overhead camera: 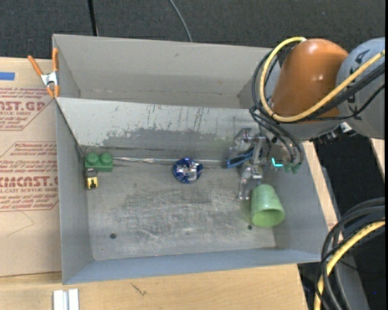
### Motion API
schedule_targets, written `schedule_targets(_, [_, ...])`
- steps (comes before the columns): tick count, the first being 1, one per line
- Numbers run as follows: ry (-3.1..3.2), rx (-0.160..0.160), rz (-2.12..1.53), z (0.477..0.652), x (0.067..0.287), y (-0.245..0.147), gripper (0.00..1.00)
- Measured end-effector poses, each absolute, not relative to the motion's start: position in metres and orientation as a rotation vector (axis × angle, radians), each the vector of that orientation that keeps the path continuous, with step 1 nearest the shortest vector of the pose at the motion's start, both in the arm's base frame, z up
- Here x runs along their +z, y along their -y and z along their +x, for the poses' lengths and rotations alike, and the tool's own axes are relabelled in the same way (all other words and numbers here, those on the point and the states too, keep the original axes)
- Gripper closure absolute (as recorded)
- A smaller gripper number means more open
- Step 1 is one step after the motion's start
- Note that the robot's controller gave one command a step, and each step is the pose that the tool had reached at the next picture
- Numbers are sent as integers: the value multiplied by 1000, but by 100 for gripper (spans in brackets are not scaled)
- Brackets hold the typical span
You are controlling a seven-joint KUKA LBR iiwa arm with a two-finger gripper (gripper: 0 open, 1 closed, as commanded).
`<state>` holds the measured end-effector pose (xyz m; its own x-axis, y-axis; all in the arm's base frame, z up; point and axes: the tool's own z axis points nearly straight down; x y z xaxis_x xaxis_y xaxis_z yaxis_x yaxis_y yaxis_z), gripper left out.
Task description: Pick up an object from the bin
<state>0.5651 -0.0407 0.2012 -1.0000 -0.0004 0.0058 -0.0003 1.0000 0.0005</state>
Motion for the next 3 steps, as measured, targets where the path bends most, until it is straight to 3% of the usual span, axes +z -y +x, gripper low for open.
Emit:
schedule_targets(1, [3135,0,20,559,82,68,0])
schedule_targets(2, [3143,-20,-6,496,90,125,0])
schedule_targets(3, [3143,-25,6,498,89,120,100])
